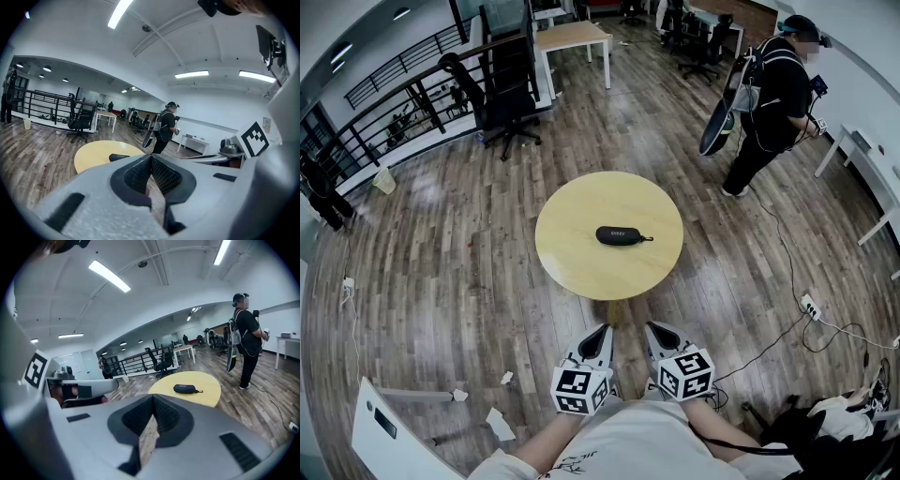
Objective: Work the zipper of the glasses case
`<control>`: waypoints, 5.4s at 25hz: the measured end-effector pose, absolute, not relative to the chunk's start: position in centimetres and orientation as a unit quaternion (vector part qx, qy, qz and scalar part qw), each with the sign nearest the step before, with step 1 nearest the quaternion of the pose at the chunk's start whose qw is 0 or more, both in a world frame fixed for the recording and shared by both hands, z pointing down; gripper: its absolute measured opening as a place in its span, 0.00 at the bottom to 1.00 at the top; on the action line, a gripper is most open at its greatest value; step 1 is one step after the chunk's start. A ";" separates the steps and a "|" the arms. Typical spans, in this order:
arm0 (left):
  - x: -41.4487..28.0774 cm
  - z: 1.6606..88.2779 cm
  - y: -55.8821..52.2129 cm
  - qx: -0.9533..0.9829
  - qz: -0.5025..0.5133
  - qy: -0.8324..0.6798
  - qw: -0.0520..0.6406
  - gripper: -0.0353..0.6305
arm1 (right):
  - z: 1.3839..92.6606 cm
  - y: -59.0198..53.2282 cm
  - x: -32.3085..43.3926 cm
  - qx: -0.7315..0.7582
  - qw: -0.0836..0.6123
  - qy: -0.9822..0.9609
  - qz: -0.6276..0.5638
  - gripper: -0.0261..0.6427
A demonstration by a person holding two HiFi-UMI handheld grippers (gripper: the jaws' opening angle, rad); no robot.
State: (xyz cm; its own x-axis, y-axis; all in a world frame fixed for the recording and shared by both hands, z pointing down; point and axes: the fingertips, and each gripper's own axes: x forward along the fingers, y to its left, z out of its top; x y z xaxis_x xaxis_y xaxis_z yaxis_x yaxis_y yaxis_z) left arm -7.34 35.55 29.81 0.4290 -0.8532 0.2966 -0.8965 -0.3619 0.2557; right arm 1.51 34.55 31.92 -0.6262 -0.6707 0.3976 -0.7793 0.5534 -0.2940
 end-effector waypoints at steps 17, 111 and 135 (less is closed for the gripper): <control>-10.8 31.3 30.1 0.822 0.059 -0.530 0.197 0.06 | 33.2 28.9 -2.7 0.419 0.119 -0.873 0.220 0.04; -8.9 56.6 -6.9 0.850 0.278 -0.404 0.190 0.06 | 61.5 -3.8 -1.2 0.364 0.393 -0.830 0.159 0.11; -9.4 57.1 -5.5 0.867 0.345 -0.317 0.172 0.06 | 61.5 -4.2 0.7 0.344 0.432 -0.826 0.110 0.04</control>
State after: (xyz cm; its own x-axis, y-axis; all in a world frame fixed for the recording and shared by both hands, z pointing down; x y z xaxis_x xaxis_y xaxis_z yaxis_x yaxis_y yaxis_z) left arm -9.39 -5.54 57.11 0.5608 -0.4311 0.7068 -0.6680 -0.7399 0.0788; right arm 0.67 -4.23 61.46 -0.3900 -0.4728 0.7902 -0.6632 0.7395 0.1151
